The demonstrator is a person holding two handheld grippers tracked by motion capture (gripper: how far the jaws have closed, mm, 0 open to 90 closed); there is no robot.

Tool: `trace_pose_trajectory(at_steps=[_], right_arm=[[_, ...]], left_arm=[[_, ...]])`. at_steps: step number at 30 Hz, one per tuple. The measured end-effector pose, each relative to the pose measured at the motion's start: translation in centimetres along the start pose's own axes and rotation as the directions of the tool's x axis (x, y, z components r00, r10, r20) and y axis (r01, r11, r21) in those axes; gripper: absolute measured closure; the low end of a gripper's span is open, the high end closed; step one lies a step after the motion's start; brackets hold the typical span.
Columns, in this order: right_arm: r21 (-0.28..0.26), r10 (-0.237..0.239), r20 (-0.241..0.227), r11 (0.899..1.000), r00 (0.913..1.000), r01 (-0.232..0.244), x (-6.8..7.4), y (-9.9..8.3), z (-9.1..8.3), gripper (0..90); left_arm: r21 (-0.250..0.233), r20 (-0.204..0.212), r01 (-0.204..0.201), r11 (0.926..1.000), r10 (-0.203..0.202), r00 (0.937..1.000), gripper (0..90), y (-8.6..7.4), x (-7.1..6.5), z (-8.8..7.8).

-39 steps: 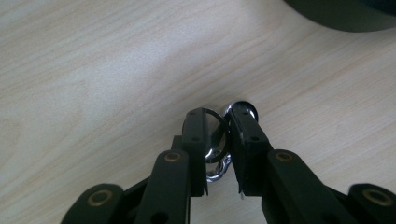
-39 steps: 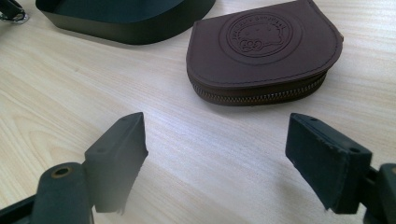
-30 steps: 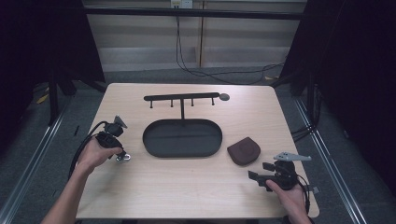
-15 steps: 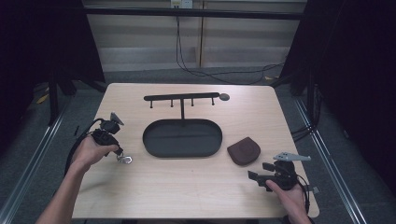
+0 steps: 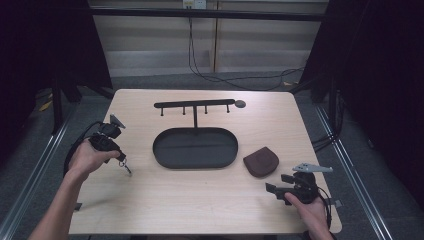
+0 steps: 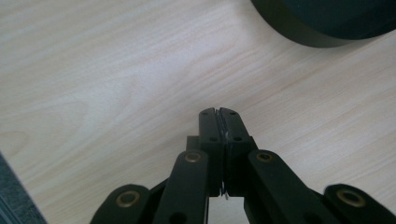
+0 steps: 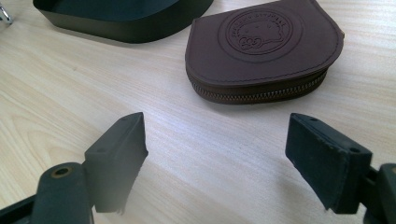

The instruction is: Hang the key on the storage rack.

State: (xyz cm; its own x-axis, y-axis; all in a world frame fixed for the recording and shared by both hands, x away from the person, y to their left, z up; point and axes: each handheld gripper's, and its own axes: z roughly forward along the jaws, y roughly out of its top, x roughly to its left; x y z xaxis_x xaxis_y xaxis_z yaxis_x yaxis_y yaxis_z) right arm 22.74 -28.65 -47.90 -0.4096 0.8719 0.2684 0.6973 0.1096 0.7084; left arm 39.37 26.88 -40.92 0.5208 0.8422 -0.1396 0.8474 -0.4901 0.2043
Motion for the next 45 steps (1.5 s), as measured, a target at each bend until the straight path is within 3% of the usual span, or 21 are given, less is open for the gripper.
trace_pose_trajectory(at_steps=[8, 13, 16, 21, 30, 38, 39, 45], right_arm=[[0.005, 0.001, 0.002, 1.000, 1.0000, -0.001, 0.0, 0.0, 0.1, 19.9], [0.007, 0.003, 0.001, 1.000, 1.0000, -0.003, 0.0, 0.0, 0.1, 19.9], [0.004, 0.002, 0.001, 1.000, 1.0000, -0.002, 0.0, 0.0, 0.1, 19.9], [0.004, 0.003, 0.008, 1.000, 1.0000, -0.004, -0.1, 0.0, 0.1, 20.0], [0.001, 0.005, 0.004, 1.000, 1.0000, -0.005, -0.1, 0.0, 0.1, 19.3], [-0.002, 0.009, 0.003, 1.000, 1.0000, -0.009, -0.1, 0.0, 0.1, 18.3], [-0.003, 0.009, 0.004, 1.000, 0.9999, -0.009, -0.1, 0.0, 0.1, 18.2], [0.002, 0.009, 0.004, 1.000, 0.9999, -0.009, -0.1, 0.0, 0.1, 17.3]], left_arm=[[-0.016, -0.031, 0.023, 0.9996, -0.023, 0.9993, 89.3, -0.1, 0.3, -1.5], [-0.032, -0.050, 0.005, 0.9995, -0.006, 0.9987, 89.3, 0.2, -0.2, -2.8], [-0.022, -0.029, -0.020, 0.9995, 0.019, 0.9994, 89.3, 0.3, -0.3, -3.4], [-0.022, -0.029, -0.034, 0.9992, 0.033, 0.9990, 89.3, 0.4, -0.3, -4.3], [-0.015, -0.084, -0.058, 0.9982, 0.057, 0.9948, 89.3, 0.5, -0.4, -6.1], [-0.017, -0.086, -0.066, 0.9977, 0.064, 0.9942, 89.4, 0.6, -0.6, -7.8], [-0.016, -0.100, -0.050, 0.9986, 0.048, 0.9938, 89.4, 0.7, -0.7, -8.1], [-0.014, -0.100, -0.087, 0.9961, 0.085, 0.9914, 89.3, 1.2, -1.3, -9.2]])
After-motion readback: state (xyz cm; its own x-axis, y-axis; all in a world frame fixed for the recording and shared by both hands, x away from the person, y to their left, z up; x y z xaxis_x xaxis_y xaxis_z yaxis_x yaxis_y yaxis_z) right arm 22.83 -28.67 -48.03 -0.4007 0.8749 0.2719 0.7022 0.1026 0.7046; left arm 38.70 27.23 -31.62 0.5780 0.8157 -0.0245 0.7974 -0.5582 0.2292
